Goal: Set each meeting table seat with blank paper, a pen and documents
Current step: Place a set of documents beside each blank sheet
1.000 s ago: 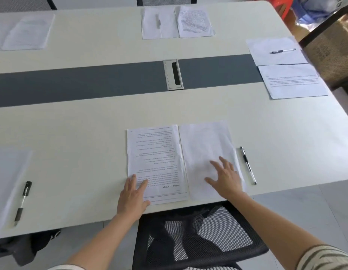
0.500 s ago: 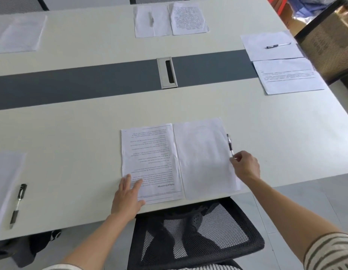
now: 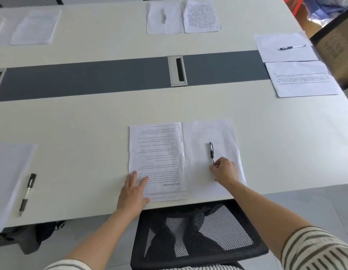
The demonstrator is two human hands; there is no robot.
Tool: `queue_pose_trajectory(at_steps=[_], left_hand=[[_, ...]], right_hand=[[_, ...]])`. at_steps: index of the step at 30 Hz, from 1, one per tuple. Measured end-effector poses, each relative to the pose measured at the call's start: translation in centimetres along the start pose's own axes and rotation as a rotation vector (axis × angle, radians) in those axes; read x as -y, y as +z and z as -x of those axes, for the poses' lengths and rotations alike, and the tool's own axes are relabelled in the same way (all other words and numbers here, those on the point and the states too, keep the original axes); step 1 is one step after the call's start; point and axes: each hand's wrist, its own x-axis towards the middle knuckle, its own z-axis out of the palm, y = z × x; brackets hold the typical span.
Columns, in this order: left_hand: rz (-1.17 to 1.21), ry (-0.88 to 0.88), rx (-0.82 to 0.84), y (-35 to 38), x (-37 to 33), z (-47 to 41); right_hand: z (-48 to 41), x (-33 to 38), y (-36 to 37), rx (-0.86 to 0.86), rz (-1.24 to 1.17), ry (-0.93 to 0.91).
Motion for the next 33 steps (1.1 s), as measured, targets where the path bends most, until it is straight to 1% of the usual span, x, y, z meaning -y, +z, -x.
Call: queue_pose_trajectory(at_steps=[8,10,12,14,18,20,24,28,30,33], left_hand=[[0.015,0.012,-0.012,-0.2,0.1,0.2],[0.029,0.015,-0.04,-0.8,-0.1,0.6],[0.05,0.018,-0.101,-1.6,-0.5,1.4],[0.165,0.008,-0.181,-2.6,-1.2,2.6],[0.683,-0.128,-0.257,-4.5,-2.6,7.1],[0.856,-0.178,-0.271,-4.9,-2.8,10.3],[1.066,-0.234,-0.306,-3.4,-1.9,17.3],[1.184,-0.331,-0.325,-0.8,-0.1,23.9],[1.254,-0.383,-0.345,0.2,1.1,26.8],[1.33,-0.418,-0.408,1.2,3.6,30.9]], right_hand=[[0.2,0.3,-0.7,0.017,0.015,-0.017],[0.9,0.5,-1.6,0.008,0.018,-0.045],[1.9,0.9,-2.5,0.004,0.013,-0.093],[3.2,1.5,-3.3,0.017,-0.031,-0.17],[7.2,2.3,-4.1,0.108,-0.168,-0.325],[9.4,2.2,-3.8,0.173,-0.227,-0.387],[14.1,2.6,-2.0,0.369,-0.249,-0.483],[19.5,4.6,-0.2,0.591,-0.203,-0.566],[22.0,6.1,0.4,0.653,-0.172,-0.643],[25.8,9.1,1.2,0.694,-0.092,-0.759]])
